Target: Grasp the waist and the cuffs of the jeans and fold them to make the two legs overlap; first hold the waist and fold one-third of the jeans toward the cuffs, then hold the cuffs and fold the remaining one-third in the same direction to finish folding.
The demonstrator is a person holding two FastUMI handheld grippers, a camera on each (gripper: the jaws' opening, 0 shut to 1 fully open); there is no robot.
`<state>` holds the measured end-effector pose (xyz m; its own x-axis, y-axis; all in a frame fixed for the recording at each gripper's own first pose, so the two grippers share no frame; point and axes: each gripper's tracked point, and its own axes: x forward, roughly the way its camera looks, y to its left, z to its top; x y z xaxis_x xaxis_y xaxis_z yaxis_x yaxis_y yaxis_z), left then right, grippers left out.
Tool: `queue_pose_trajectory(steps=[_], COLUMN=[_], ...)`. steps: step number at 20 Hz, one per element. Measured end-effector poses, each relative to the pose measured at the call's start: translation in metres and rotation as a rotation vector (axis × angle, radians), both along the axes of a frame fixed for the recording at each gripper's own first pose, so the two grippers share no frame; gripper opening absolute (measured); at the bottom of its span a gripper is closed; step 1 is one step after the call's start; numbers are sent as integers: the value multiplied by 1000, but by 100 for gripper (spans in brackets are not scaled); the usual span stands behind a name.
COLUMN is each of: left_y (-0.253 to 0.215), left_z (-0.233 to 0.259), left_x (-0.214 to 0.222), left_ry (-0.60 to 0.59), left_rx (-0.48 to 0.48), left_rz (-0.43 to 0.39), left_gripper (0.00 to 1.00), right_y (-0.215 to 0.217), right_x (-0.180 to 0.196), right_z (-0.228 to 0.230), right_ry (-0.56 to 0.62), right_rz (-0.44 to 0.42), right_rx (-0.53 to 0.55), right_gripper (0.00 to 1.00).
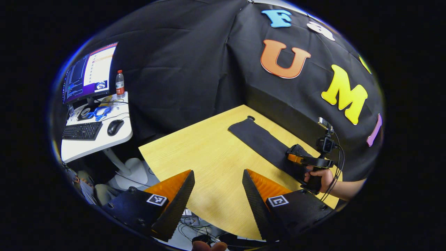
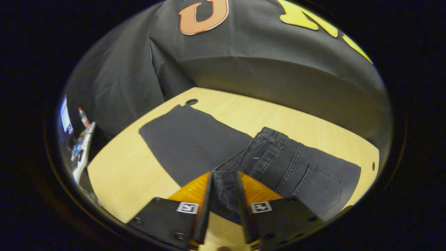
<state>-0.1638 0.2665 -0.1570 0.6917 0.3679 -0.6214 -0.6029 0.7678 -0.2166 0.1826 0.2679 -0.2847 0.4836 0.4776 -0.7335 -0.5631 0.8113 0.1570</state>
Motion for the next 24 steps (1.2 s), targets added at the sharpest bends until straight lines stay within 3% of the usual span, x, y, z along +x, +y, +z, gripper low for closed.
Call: queue_pose_trajectory(steps=[2,4,7,8,15,16,19,24], left_y=[-6,-9,-5,-1,49,55,86,88], left_z=[-4,-5,-6,-8,-36,-41,-63,-93], left_x=[18,37,73,83,172,187,228,293], left_ry=[-13,-32,-85,-99,-145,-150,-105,-50], left_rx=[-24,-35,-47,-58,-187,-234,-293,-436], left_rz=[-20,-40,-73,-73,-38,-21,54,75], left_gripper=[90,90,89,89,90,90,90,90], right_y=[-19,-49,-105,-121,-208,-220,-259,-317], right_x=[-13,-23,-32,-38,-69,-70,-79,-80], right_z=[22,52,106,125,236,245,258,260], right_ry=[-8,-33,-102,-130,-311,-311,-284,-267], right_rz=[6,-9,-62,-78,-92,-112,-179,-233], right_rx=[30,50,61,63,46,49,62,-4], right_gripper=[78,88,88,80,83,90,91,87])
